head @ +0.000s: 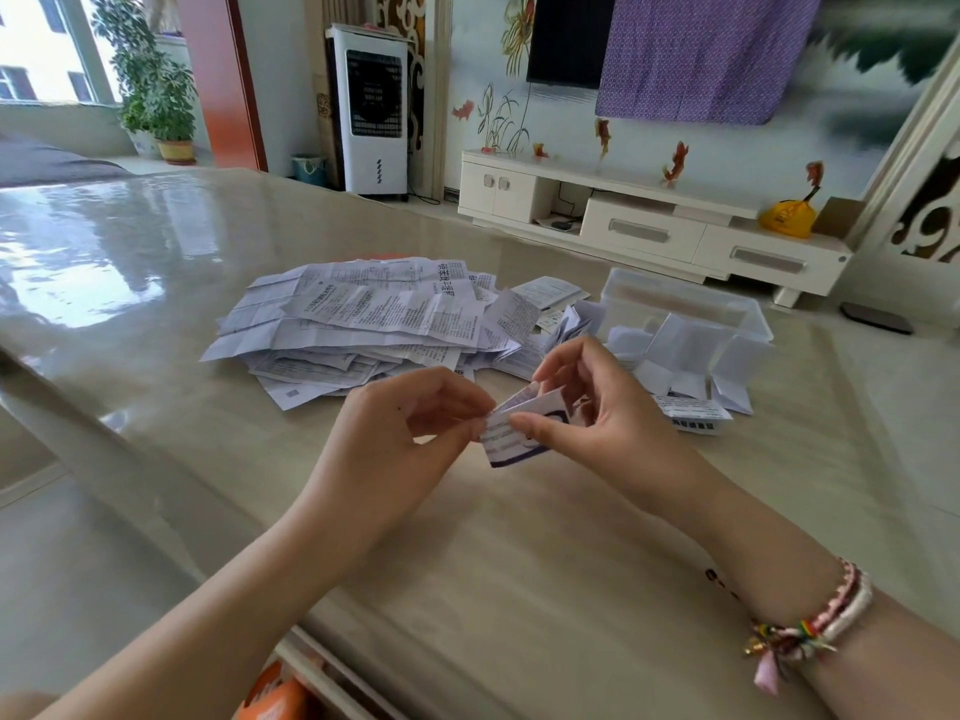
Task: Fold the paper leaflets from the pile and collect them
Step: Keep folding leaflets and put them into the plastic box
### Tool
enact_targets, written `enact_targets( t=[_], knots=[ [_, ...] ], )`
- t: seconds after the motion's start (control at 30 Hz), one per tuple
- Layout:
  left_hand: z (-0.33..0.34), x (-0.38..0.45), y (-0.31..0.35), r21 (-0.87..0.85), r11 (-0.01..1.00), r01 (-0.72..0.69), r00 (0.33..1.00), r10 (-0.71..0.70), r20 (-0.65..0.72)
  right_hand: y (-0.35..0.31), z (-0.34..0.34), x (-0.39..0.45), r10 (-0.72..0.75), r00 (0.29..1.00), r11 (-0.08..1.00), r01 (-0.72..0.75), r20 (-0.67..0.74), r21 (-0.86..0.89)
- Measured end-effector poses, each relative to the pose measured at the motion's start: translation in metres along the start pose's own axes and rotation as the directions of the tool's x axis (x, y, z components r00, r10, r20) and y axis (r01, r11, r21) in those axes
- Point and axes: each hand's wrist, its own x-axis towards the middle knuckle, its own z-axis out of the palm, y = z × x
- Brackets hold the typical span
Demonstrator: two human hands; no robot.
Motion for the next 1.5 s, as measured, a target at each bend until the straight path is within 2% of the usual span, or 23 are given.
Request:
enact_targets(
  t=[0.13, 0.27, 0.5, 0.7, 0.83, 0.97, 1.1, 1.2, 1.27, 1.37, 1.5],
  knots=[
    [-0.003, 0.002, 0.002, -0.082, 0.995, 0.052, 0.998, -0.054, -0.014, 0.000, -0.005, 0.002, 0.069, 0.998, 0.997, -0.069, 0.006, -0.043],
    [-0.005, 0.003, 0.005, -0.158, 0.981, 0.111, 0.994, -0.113, -0.004, -0.005, -0.006, 0.002, 0.088, 0.993, 0.991, -0.095, 0.084, 0.092],
    [-0.002, 0.003, 0.011, -0.280, 0.924, 0.259, 0.966, -0.254, 0.057, -0.006, -0.004, 0.003, 0.098, 0.994, 0.962, -0.109, 0.053, 0.252],
    [-0.001, 0.005, 0.015, -0.298, 0.919, 0.258, 0.964, -0.264, 0.020, -0.007, -0.002, 0.004, 0.105, 0.992, 0.945, -0.119, 0.064, 0.306],
    [0.001, 0.004, 0.018, -0.341, 0.897, 0.280, 0.960, -0.273, 0.070, -0.005, -0.006, 0.004, 0.105, 0.993, 0.931, -0.119, 0.058, 0.346],
    [0.005, 0.008, 0.022, -0.360, 0.876, 0.320, 0.947, -0.307, 0.093, -0.006, -0.013, 0.005, 0.084, 0.994, 0.926, -0.103, 0.067, 0.363],
    [0.010, 0.016, 0.024, -0.393, 0.853, 0.344, 0.938, -0.333, 0.096, -0.005, -0.029, 0.004, 0.063, 0.992, 0.952, -0.092, 0.106, 0.291],
    [0.020, 0.022, 0.026, -0.388, 0.839, 0.380, 0.925, -0.344, 0.162, -0.002, -0.041, 0.004, 0.070, 0.992, 0.959, -0.095, 0.102, 0.266],
    [0.027, 0.025, 0.026, -0.352, 0.853, 0.386, 0.921, -0.335, 0.199, 0.001, -0.051, 0.006, 0.108, 0.993, 0.966, -0.114, 0.040, 0.231],
    [0.036, 0.032, 0.027, -0.307, 0.876, 0.370, 0.925, -0.319, 0.205, 0.013, -0.073, 0.011, 0.186, 0.966, 0.963, -0.143, -0.182, 0.228],
    [0.047, 0.039, 0.030, -0.259, 0.896, 0.360, 0.924, -0.305, 0.229, 0.036, -0.103, 0.018, 0.284, 0.811, 0.959, -0.243, -0.511, 0.146]
  ],
)
